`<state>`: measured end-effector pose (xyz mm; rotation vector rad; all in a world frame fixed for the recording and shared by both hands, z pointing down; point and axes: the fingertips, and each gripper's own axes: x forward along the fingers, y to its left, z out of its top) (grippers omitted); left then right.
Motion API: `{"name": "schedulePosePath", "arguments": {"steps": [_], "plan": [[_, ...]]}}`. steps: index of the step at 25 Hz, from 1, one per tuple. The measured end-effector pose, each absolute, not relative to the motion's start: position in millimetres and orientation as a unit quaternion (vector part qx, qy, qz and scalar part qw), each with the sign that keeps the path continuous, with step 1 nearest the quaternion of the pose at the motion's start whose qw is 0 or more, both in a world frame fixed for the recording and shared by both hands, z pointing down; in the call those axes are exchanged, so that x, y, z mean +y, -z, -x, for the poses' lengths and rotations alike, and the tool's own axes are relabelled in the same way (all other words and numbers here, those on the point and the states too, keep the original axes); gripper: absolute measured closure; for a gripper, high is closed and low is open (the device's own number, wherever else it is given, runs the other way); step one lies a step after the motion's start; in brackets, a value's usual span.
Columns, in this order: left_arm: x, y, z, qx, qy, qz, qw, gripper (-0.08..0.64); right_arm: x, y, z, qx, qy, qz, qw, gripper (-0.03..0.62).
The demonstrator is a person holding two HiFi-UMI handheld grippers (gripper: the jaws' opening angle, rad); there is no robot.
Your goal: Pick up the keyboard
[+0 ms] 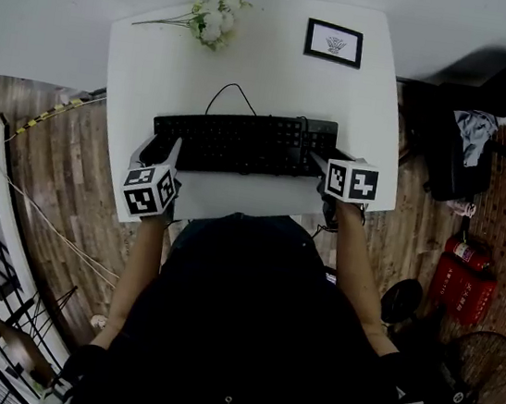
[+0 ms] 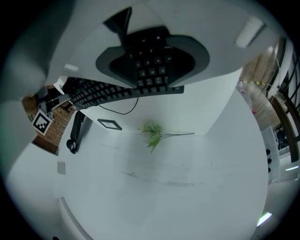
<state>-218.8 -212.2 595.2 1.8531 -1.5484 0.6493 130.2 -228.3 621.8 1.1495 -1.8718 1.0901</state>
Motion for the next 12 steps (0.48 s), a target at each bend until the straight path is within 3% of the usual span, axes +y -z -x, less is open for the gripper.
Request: {"name": "schedulePosePath", "arguments": {"steps": [5,12], "plan": [[-205.9,-614.0,234.7,-0.576,-0.251,-0.687,0.364,0.24,-228.3,-621.6,-130.5,-0.719,-0.417,-0.443,0.337,0.334],[-201.2,-632.5,244.8,-0.547,-0.251,-0.677,0.423,0.206,-229.4,-618.5,-129.9,-0.72,-0.413,-0.443,0.34,0.334]]}}
